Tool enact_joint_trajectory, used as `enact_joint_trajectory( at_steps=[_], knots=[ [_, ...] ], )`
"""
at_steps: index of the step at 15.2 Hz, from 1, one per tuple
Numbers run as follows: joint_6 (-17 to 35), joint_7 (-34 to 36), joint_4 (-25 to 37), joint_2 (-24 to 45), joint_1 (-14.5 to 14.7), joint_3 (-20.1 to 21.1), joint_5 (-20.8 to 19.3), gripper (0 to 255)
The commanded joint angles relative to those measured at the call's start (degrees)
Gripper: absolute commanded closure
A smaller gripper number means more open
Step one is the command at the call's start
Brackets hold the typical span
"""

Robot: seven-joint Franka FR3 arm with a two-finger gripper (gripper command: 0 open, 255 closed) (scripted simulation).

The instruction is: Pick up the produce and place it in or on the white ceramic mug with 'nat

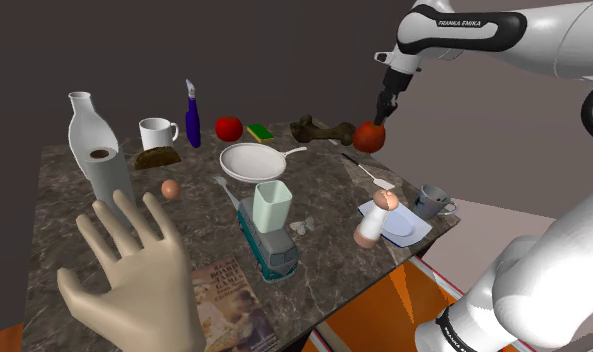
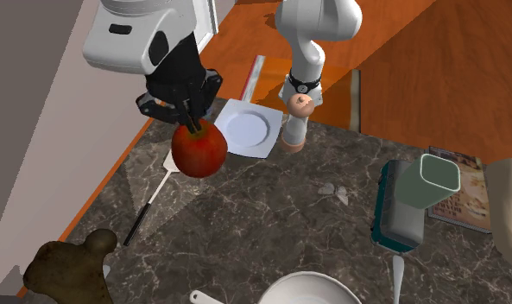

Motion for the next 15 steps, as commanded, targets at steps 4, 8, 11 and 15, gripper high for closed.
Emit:
enact_joint_trajectory(
  at_steps=[4,8,11,15],
  knots=[
    [-1.75,-2.23,-4.80,-7.21,-1.70,-1.30,-3.14,255],
    [-3.64,-4.64,-8.08,-12.94,-3.59,-2.55,-5.82,255],
    [-5.37,-6.73,-9.77,-16.81,-5.15,-3.58,-7.77,255],
    [-7.99,-9.92,-11.06,-21.34,-7.28,-5.19,-10.30,255]
  ],
)
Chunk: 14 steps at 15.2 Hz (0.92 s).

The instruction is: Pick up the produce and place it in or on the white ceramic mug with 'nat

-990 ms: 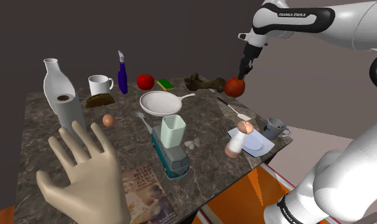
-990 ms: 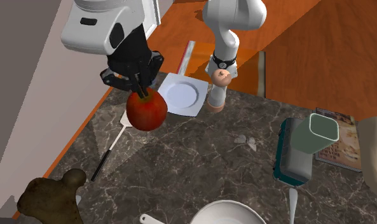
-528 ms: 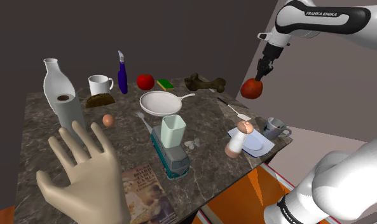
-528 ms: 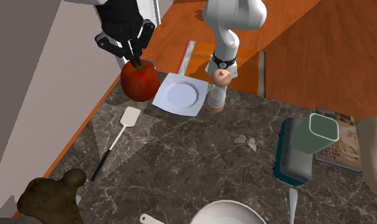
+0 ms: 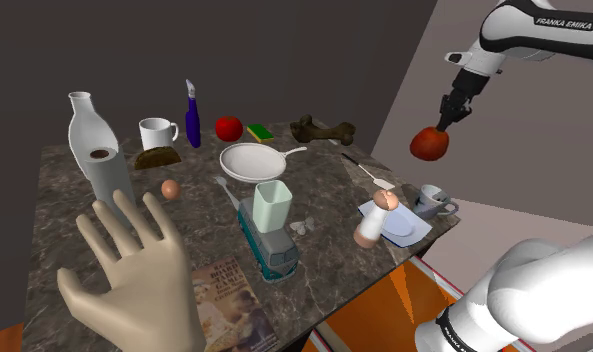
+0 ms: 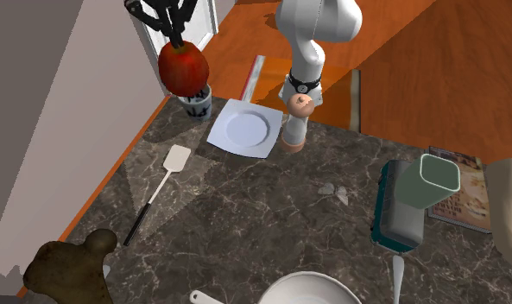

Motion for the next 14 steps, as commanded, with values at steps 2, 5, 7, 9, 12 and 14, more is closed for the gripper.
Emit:
enact_joint_trajectory(
  at_steps=[2,5,7,9,12,14],
  knots=[
    [-2.21,-2.78,-0.31,-3.02,-1.62,-1.43,-1.88,255],
    [-4.37,-5.66,-0.17,-5.59,-3.16,-2.94,-3.69,255],
    [-5.83,-7.72,0.26,-7.04,-4.15,-4.05,-4.86,255],
    [-7.13,-9.68,0.86,-8.13,-5.00,-5.11,-5.89,255],
    [-4.99,-9.41,-2.00,-8.90,-5.30,-5.33,-6.34,255],
    [-3.56,-9.26,-3.84,-9.34,-5.49,-5.52,-6.64,255]
  ],
)
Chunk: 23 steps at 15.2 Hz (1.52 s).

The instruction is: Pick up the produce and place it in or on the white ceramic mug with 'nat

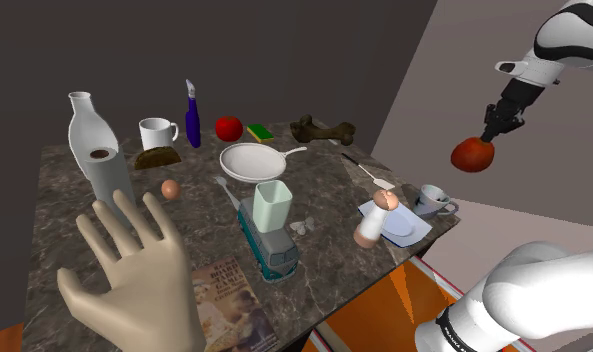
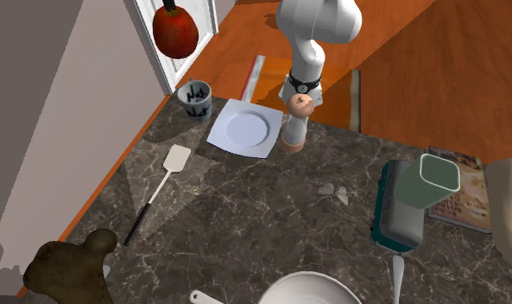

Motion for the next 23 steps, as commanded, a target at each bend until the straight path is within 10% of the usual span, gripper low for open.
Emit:
enact_joint_trajectory(
  at_steps=[1,23],
  knots=[
    [1.50,0.16,-2.00,-0.57,-0.24,-0.17,-0.36,255],
    [16.95,1.00,-18.36,-1.71,-1.63,-3.92,-3.44,255]
  ],
)
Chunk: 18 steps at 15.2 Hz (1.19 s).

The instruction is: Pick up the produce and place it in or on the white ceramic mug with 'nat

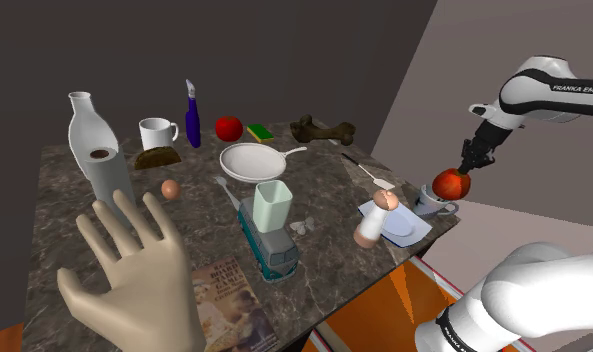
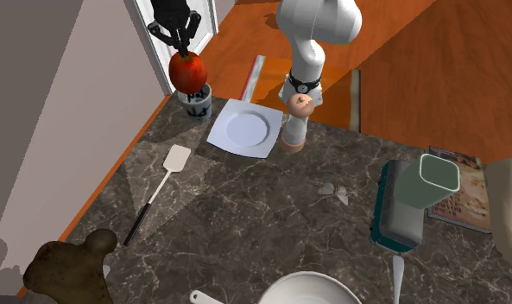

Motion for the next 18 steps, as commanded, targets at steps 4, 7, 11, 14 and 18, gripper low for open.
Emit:
enact_joint_trajectory(
  at_steps=[4,7,11,14,18],
  knots=[
    [0.34,-0.09,-0.19,0.16,0.02,-0.21,-0.03,255],
    [0.30,-0.09,-0.20,0.12,-0.01,-0.18,-0.04,0],
    [0.30,-0.08,-0.21,0.11,-0.01,-0.17,-0.04,0],
    [-3.49,-0.26,3.30,-0.15,0.19,0.90,0.65,0],
    [-6.84,-0.47,6.64,-0.13,0.41,1.75,1.28,0]
  ],
)
